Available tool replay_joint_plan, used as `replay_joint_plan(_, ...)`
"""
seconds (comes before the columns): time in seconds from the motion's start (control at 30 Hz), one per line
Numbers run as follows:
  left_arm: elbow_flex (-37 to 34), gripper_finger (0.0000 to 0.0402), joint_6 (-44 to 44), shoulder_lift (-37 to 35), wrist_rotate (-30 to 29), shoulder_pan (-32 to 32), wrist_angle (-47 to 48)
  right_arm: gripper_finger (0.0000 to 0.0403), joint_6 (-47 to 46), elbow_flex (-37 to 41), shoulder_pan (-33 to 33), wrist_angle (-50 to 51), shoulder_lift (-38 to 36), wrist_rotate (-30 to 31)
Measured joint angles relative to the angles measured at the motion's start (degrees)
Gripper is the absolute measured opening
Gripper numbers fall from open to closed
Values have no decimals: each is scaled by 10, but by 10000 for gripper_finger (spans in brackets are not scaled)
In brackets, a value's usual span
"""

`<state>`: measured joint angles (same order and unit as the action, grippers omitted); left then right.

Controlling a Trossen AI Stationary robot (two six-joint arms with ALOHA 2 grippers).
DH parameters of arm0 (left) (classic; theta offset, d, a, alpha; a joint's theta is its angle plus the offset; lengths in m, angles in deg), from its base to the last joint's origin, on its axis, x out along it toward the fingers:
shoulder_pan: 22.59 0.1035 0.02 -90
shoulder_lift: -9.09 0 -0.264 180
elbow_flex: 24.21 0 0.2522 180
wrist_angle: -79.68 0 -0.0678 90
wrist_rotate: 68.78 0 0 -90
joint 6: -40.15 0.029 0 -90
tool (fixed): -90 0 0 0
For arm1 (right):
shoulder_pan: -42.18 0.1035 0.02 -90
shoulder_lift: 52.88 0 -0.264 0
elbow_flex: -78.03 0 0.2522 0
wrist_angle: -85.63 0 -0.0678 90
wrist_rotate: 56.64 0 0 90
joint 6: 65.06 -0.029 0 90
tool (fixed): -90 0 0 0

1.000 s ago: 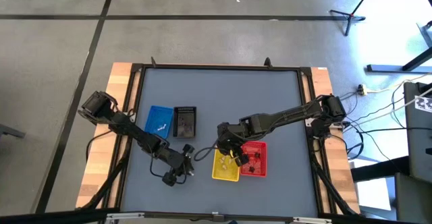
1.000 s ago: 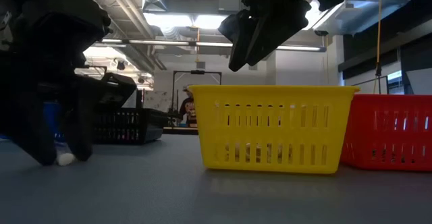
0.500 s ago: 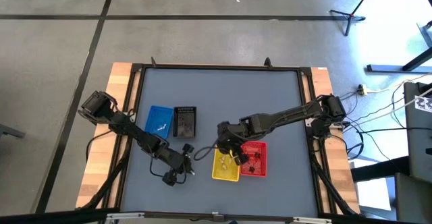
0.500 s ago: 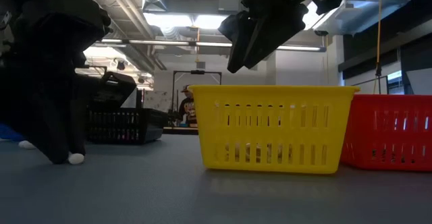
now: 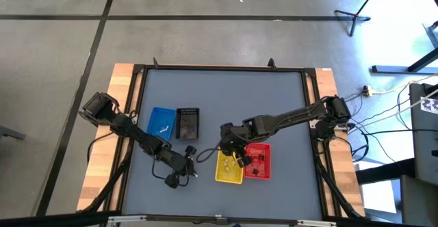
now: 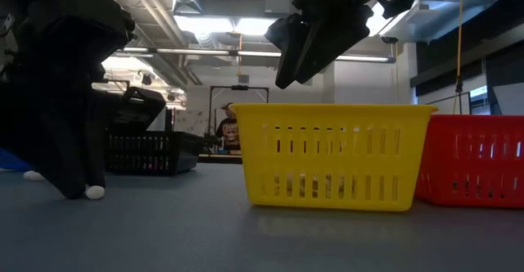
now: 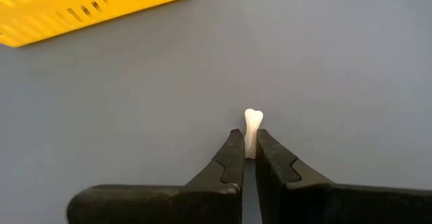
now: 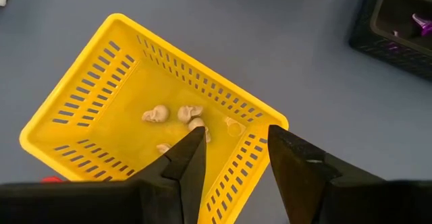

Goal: Sort Halloween decoration
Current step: Put the bone toy into the blue bin

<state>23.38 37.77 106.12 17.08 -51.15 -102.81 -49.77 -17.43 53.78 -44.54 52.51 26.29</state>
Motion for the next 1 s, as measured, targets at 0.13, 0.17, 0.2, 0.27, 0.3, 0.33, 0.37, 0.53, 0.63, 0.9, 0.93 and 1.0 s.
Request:
replay_joint_plan(0.13,0,2,-1,-5,-1,0,0,159,0,0,0,0,0,0)
replay_joint_plan(0.17,0,2,-1,-7,-2,0,0,159,0,0,0,0,0,0)
replay_joint_plan(0.2,-1,2,-1,-7,-2,1,0,159,0,0,0,0,0,0)
replay_joint_plan(0.27,-1,1,-5,-7,-2,1,0,159,0,0,0,0,0,0)
replay_joint_plan(0.3,-1,1,-10,-7,-2,1,0,159,0,0,0,0,0,0)
replay_joint_plan(0.33,-1,1,-17,-7,-1,1,-1,159,0,0,0,0,0,0)
replay_joint_plan(0.37,-1,1,-20,-7,-1,1,-1,159,0,0,0,0,0,0)
replay_joint_plan(0.53,-1,1,-24,-20,-1,1,1,159,0,0,0,0,0,0)
replay_joint_plan(0.63,-1,1,-32,-40,0,1,4,159,0,0,0,0,0,0)
replay_joint_plan(0.9,-1,1,-37,-128,2,3,46,159,0,0,0,0,0,6)
replay_joint_plan(0.93,-1,1,-42,-144,2,5,62,159,0,0,0,0,0,6)
replay_joint_plan(1.0,-1,1,-62,-181,-6,12,95,159,0,0,0,0,0,7)
